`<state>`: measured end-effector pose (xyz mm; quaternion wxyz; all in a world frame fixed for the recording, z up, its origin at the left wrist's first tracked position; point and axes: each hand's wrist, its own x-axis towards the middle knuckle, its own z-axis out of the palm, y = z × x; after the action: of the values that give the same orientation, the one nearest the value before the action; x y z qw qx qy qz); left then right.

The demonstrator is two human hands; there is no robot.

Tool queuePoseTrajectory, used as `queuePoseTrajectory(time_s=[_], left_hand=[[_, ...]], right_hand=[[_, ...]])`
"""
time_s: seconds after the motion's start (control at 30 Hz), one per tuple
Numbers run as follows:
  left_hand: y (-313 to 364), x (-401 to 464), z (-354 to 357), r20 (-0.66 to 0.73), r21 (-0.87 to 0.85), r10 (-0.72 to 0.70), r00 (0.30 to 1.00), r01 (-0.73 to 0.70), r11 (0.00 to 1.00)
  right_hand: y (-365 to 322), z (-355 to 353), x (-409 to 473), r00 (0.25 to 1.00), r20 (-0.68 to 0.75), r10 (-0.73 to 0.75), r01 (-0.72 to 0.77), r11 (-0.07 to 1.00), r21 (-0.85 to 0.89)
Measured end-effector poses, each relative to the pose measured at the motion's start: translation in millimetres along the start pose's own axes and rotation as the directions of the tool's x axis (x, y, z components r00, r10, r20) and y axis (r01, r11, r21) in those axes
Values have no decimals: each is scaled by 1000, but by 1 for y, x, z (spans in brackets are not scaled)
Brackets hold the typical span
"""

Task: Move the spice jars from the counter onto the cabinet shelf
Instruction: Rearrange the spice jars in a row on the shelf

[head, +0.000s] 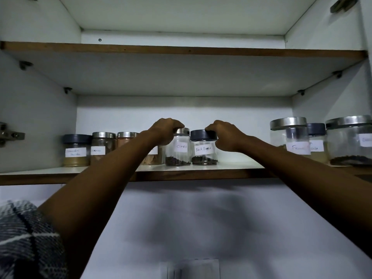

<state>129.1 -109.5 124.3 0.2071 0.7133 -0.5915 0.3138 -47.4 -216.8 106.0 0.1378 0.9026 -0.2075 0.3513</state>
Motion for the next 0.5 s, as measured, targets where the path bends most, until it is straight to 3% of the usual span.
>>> queuePoseTrajectory(time_s=[0.5], left_hand=[[-26,20,33,64,8,-108,992,108,994]], right_hand=[[-3,43,55,999,45,24,-22,998,-53]])
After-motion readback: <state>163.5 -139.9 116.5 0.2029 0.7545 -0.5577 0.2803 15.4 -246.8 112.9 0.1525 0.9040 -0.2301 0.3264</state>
